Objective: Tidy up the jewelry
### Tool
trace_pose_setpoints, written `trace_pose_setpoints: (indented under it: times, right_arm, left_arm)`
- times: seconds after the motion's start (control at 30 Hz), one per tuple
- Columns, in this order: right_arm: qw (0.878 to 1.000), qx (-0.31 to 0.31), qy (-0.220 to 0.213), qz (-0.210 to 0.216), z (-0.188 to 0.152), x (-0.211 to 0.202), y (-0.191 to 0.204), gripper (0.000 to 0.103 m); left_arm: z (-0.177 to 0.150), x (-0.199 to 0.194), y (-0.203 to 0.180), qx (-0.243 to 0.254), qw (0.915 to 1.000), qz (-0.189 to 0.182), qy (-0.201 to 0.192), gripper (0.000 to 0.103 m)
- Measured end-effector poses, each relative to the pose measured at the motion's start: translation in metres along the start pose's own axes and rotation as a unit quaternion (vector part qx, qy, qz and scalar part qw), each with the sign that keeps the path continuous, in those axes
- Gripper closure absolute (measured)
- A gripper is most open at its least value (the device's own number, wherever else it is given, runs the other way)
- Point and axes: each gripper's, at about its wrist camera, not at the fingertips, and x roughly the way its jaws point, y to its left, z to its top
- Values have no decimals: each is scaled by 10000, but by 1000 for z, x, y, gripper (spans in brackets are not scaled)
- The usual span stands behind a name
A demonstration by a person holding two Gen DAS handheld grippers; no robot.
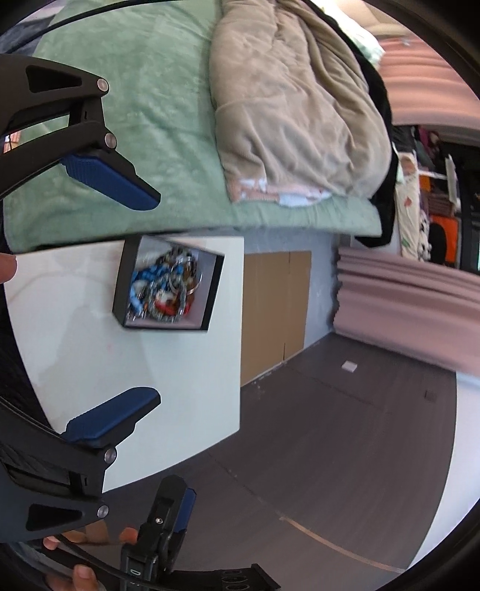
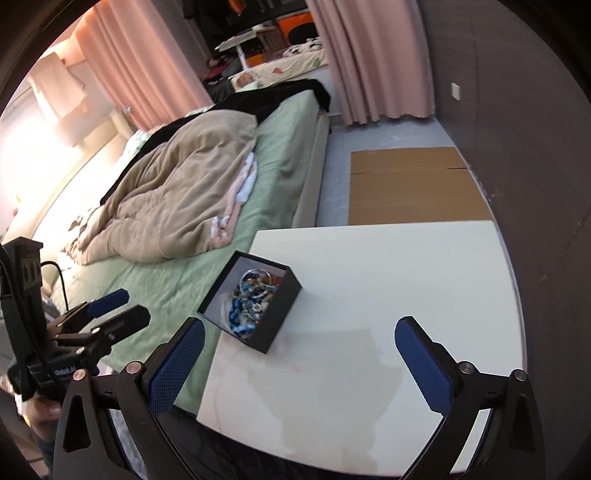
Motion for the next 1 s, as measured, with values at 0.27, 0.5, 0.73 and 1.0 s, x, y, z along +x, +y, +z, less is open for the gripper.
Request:
trace_pose_setpoints:
  times: [0.27, 0.5, 0.73, 1.0]
  right_arm:
    - [9990, 221, -308, -251, -31, -35, -22, 0]
    - [9976, 317, -513, -326, -59, -61, -29, 0]
    - [9953, 325, -768, -491, -86, -90, -28, 0]
    - [9923, 242, -1069, -577, -116, -123, -16, 0]
  left_arm:
    - [-22, -19, -41, 434, 9989, -125, -108, 5]
    - [-43, -42, -68, 711, 9972, -134, -201, 5]
    - [-65, -70, -83, 819, 9957, -140, -400, 5]
    - [-93, -105, -96, 970, 9930, -114, -668, 5]
